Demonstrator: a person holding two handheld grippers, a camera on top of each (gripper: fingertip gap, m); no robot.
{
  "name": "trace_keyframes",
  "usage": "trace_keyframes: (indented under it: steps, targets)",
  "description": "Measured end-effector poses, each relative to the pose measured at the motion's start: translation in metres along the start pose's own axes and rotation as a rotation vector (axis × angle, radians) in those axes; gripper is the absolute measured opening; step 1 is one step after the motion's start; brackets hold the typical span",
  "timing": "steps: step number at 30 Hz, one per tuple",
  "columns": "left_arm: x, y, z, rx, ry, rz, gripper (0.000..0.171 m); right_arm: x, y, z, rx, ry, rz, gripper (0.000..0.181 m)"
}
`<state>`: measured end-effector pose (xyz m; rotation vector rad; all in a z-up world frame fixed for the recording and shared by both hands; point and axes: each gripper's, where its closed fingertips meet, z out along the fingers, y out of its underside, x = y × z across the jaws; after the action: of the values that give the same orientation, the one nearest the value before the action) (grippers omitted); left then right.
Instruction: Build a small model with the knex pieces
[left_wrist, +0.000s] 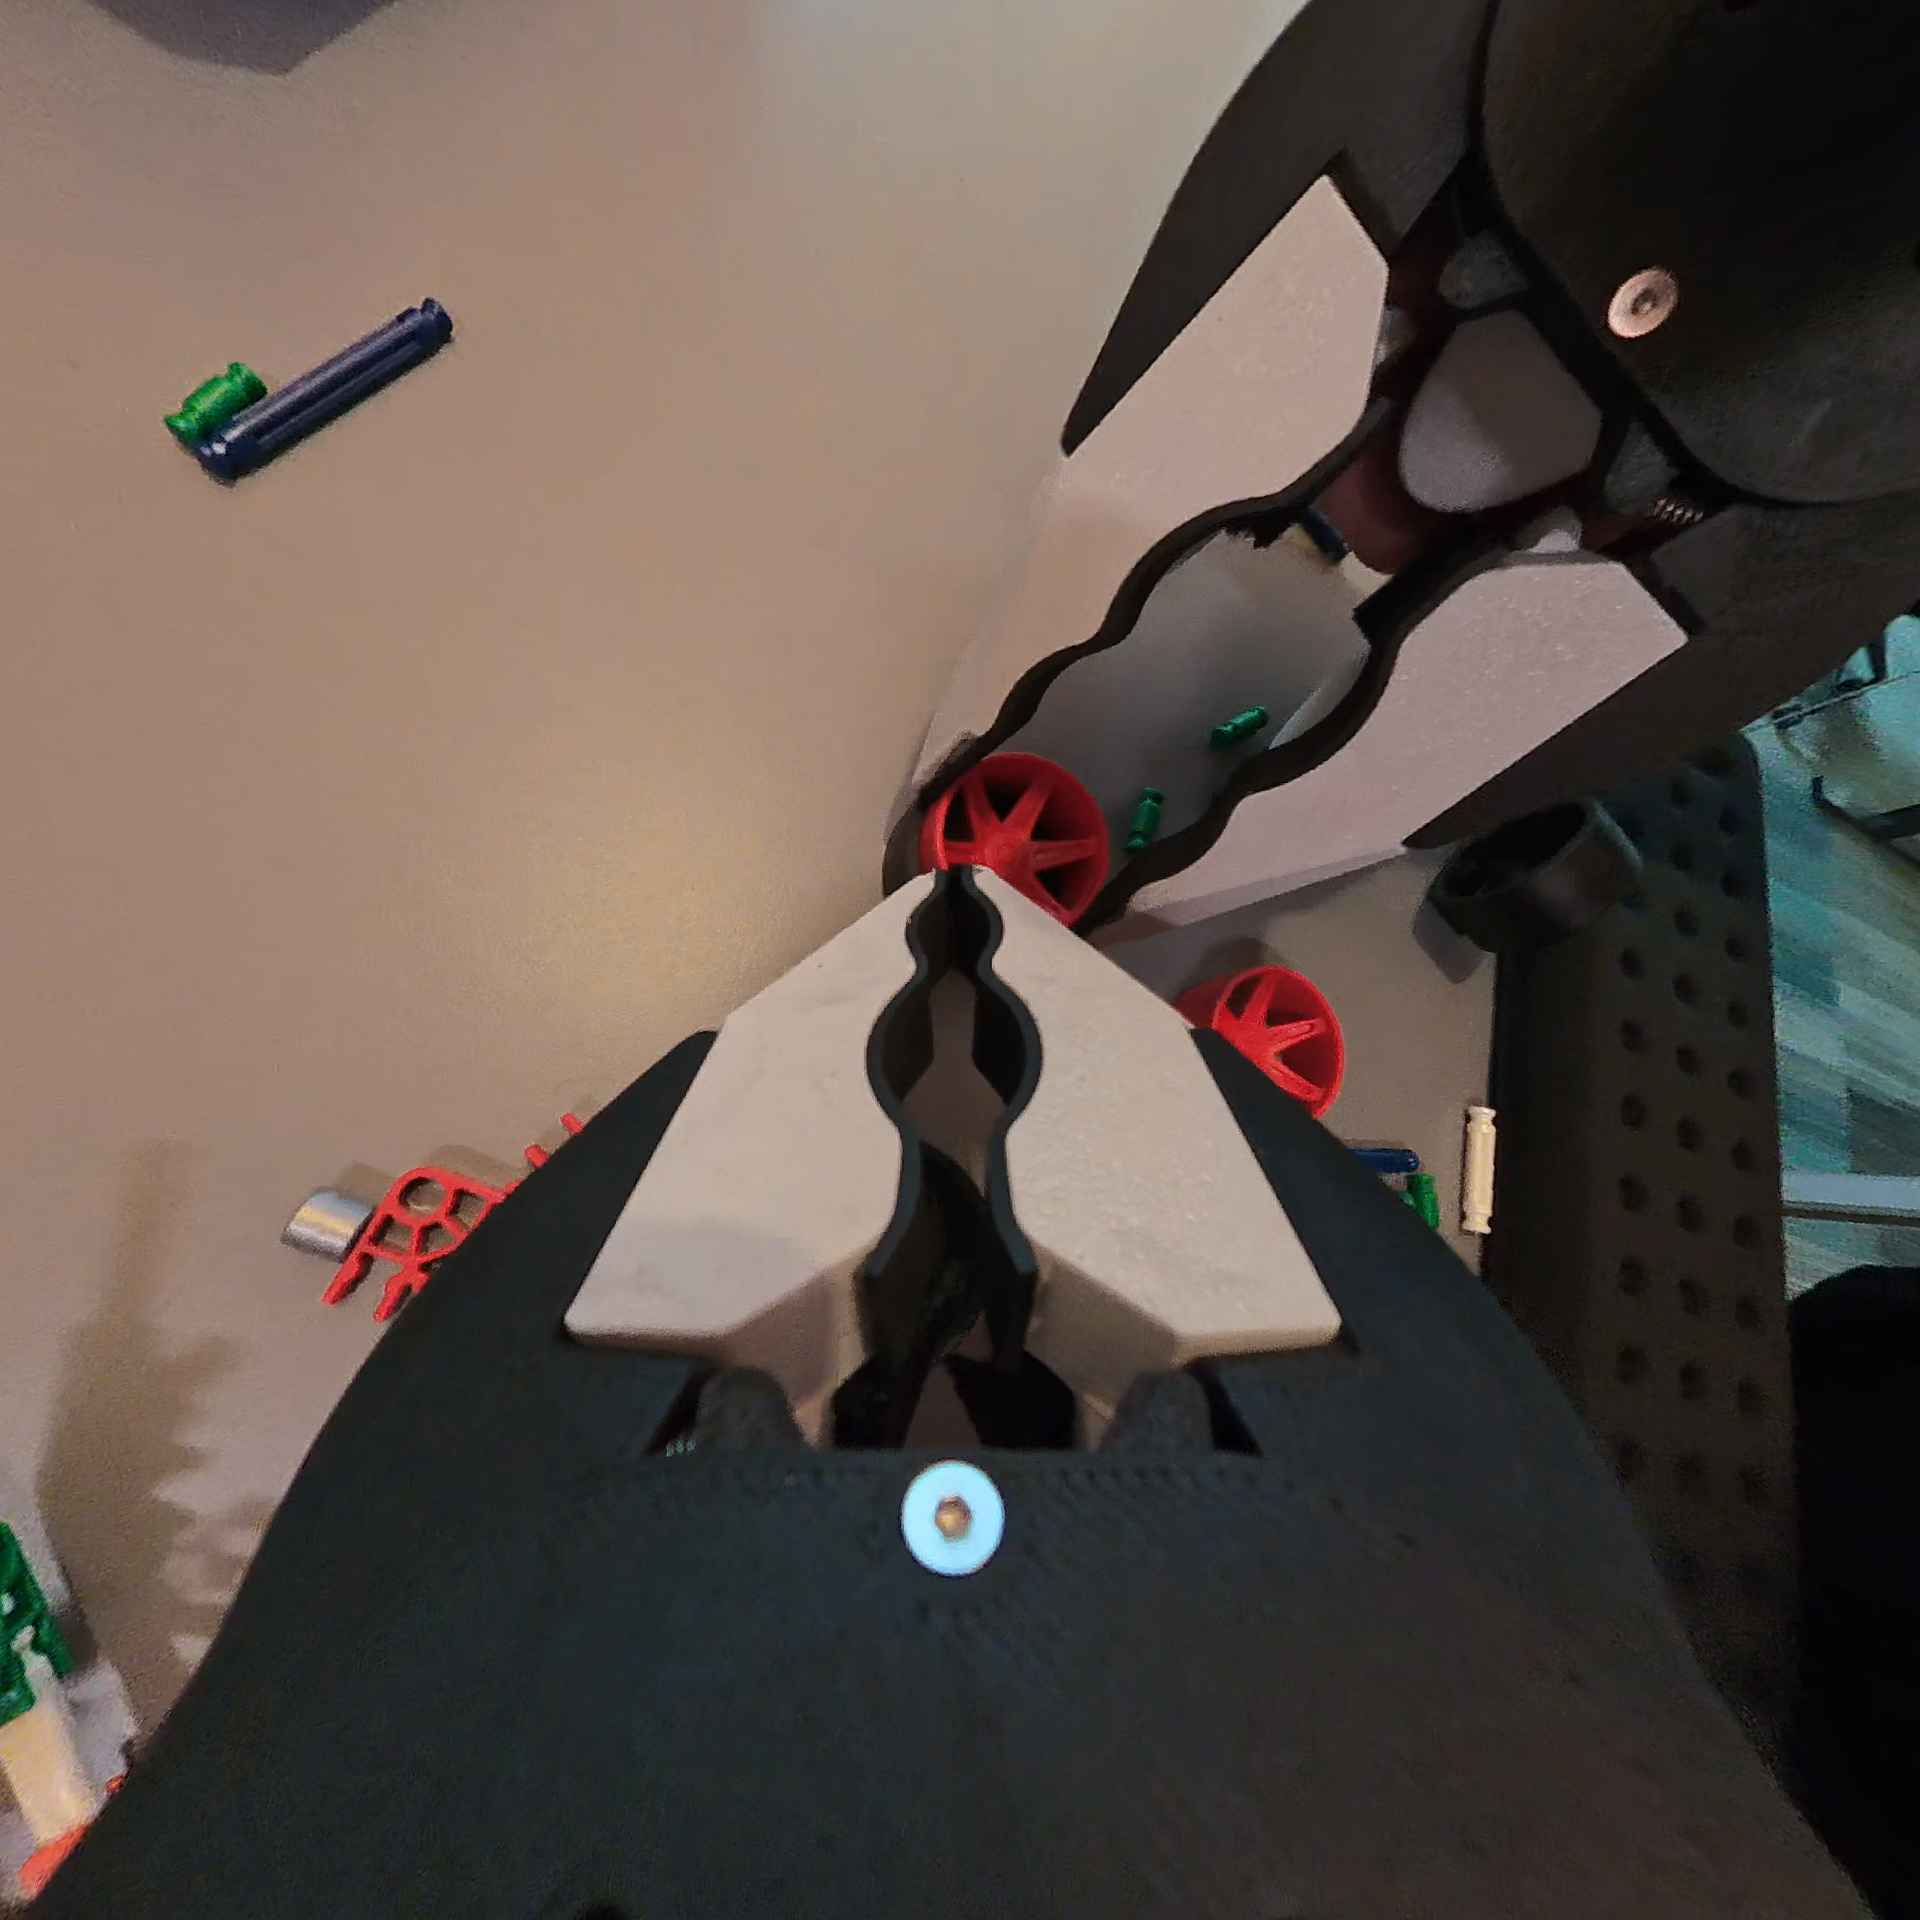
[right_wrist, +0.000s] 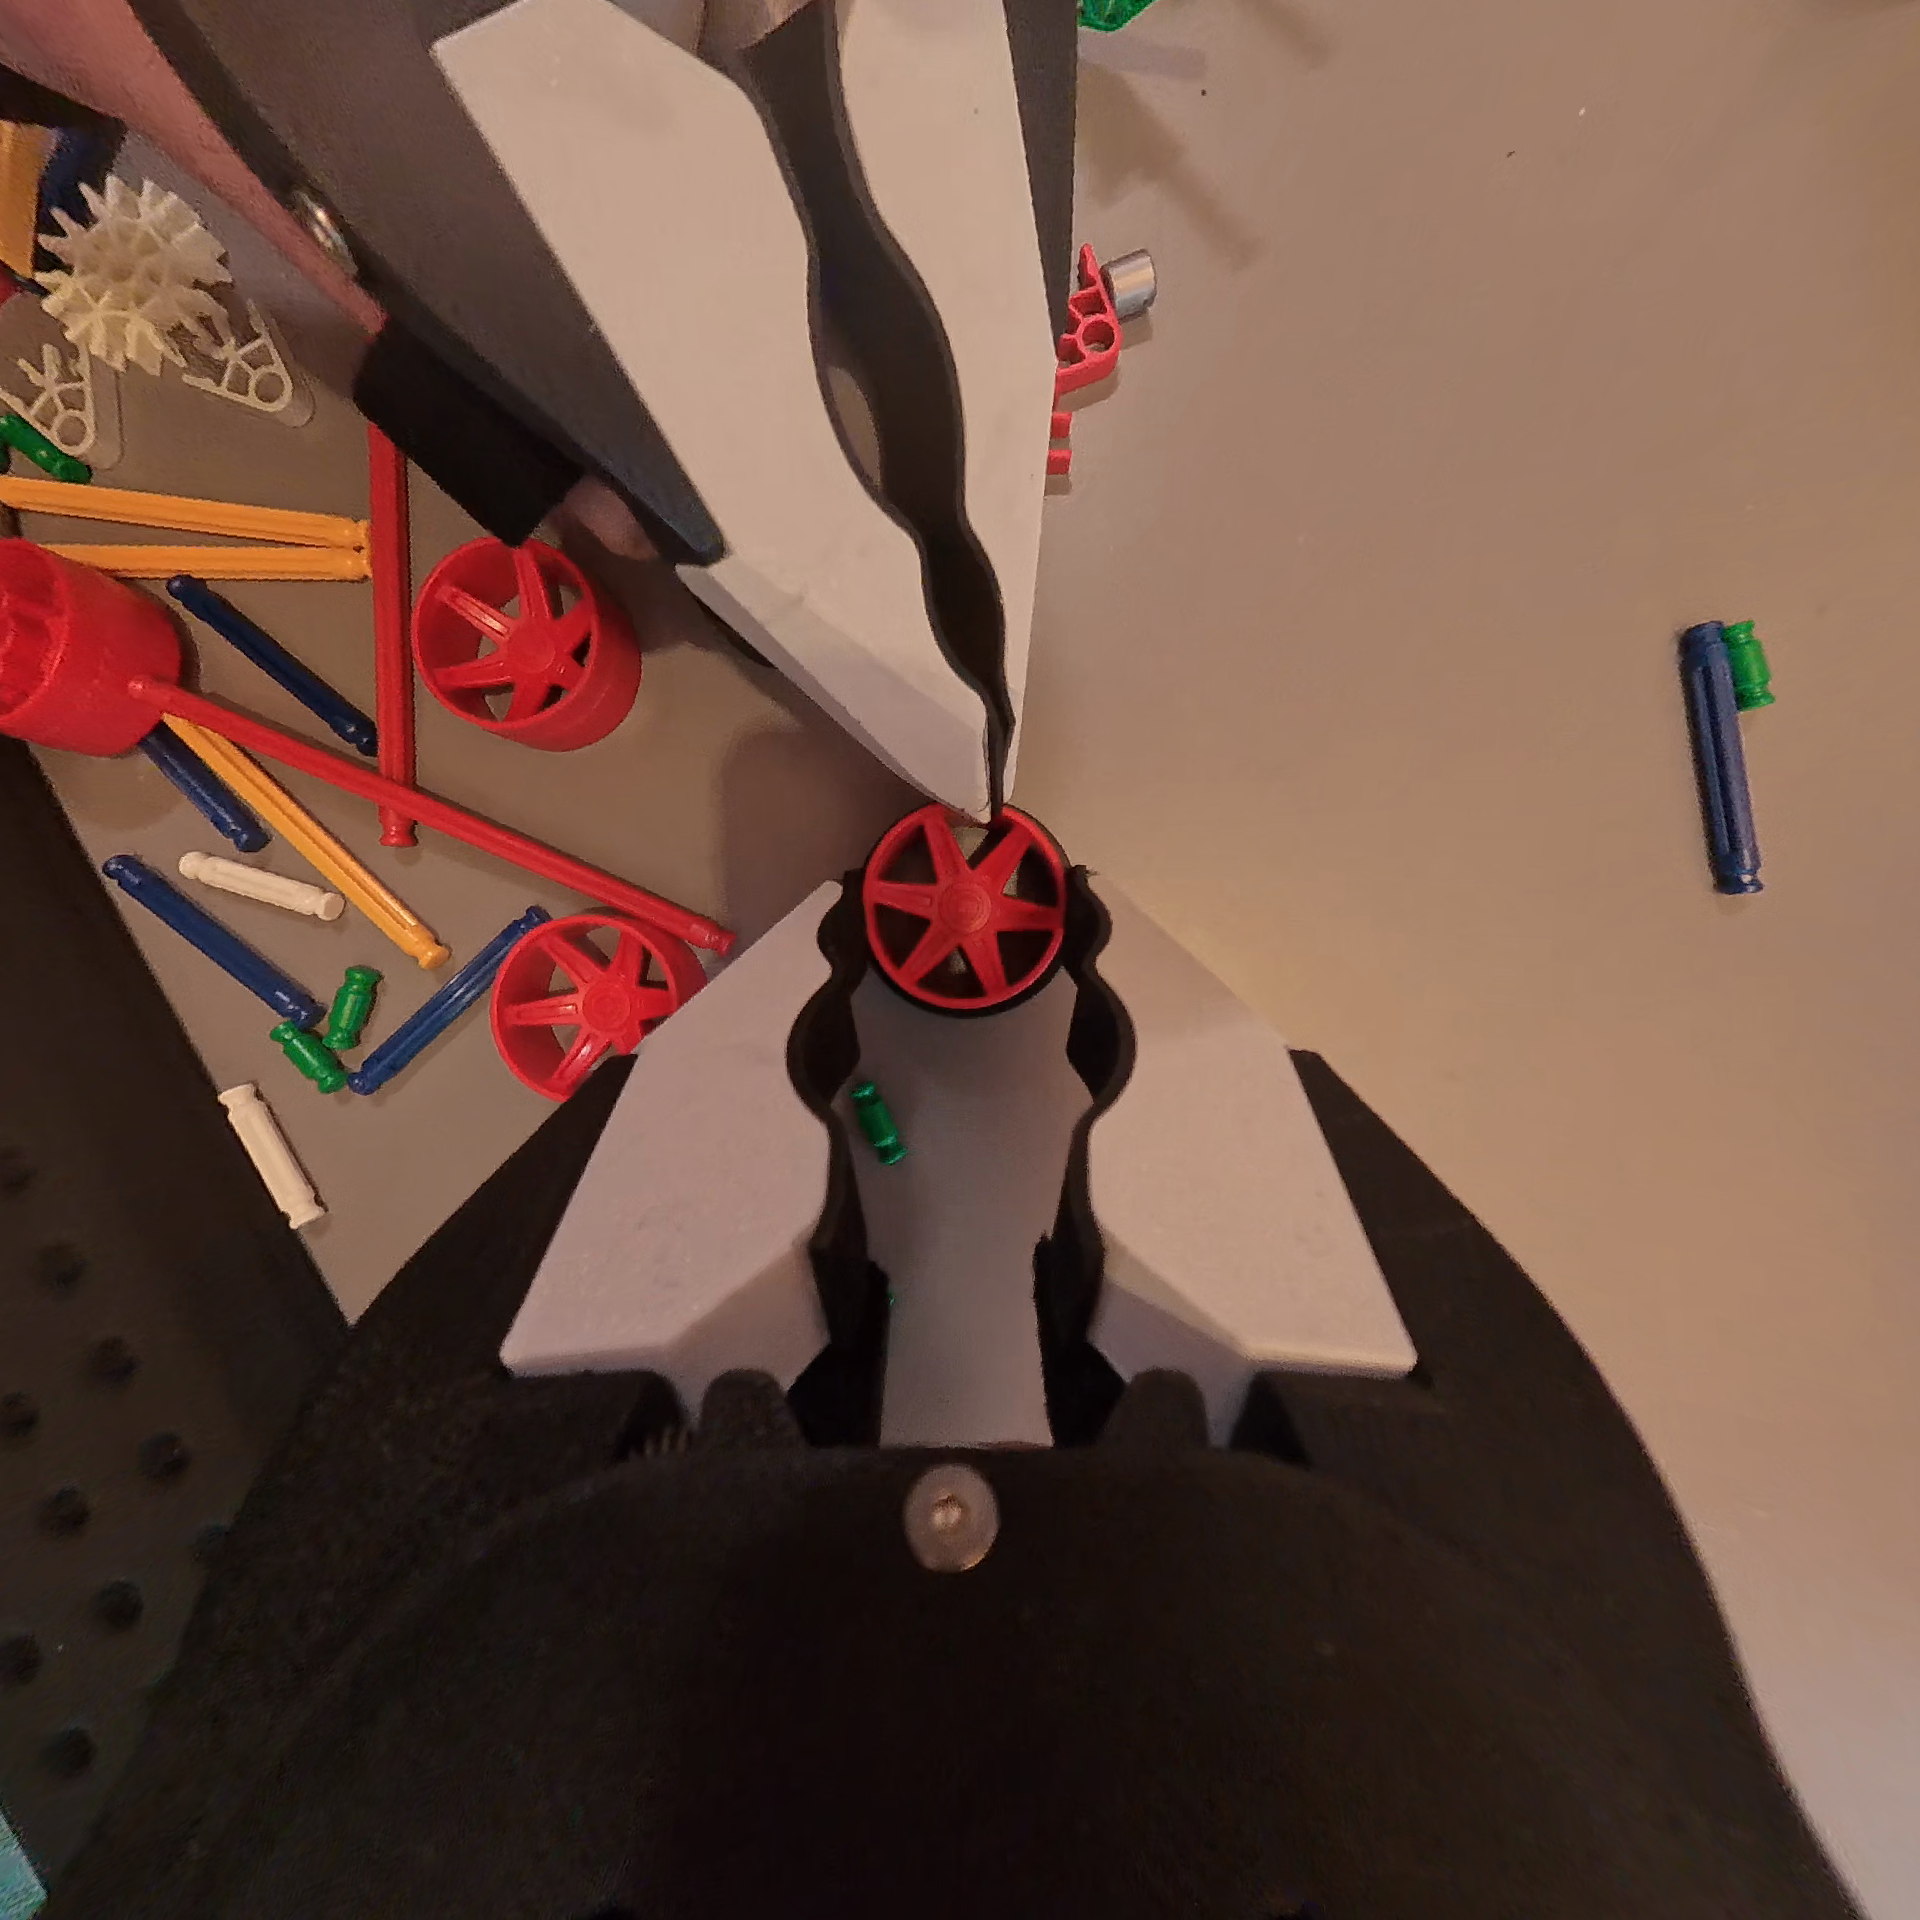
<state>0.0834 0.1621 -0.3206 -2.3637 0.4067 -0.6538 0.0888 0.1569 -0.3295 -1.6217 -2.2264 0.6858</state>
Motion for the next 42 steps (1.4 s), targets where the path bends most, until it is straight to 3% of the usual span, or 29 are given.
trace_keyframes:
  steps: [8, 10, 13, 17, 19, 27, 36, 42]
  targets:
    - [-0.003, -0.001, 0.003, -0.044, -0.046, 0.064, 0.000, 0.001, -0.003, 0.001, 0.078, -0.050, 0.121, 0.037]
    - [-0.003, -0.001, 0.002, -0.036, -0.047, 0.057, 0.000, 0.003, -0.002, -0.005, 0.069, -0.046, 0.171, 0.053]
    - [-0.006, -0.003, 0.000, -0.021, -0.078, 0.073, 0.000, 0.000, -0.008, -0.020, 0.125, -0.040, 0.148, 0.035]
    - [-0.002, -0.008, -0.002, -0.010, -0.058, 0.082, 0.000, -0.002, -0.001, -0.016, 0.079, -0.040, 0.116, 0.005]
    - [0.004, -0.011, -0.001, -0.013, -0.050, 0.122, 0.000, 0.001, 0.004, -0.013, 0.045, -0.024, 0.097, 0.000]
    - [0.011, -0.001, 0.011, -0.076, -0.066, 0.227, 0.000, 0.002, 0.012, -0.007, 0.038, -0.076, 0.104, 0.000]
    - [0.014, 0.002, 0.020, -0.081, -0.037, 0.182, 0.000, 0.001, 0.014, -0.004, 0.114, -0.186, 0.225, 0.000]
    - [0.012, 0.001, 0.021, -0.072, -0.055, 0.173, 0.000, 0.001, 0.013, -0.004, 0.124, -0.179, 0.256, 0.000]
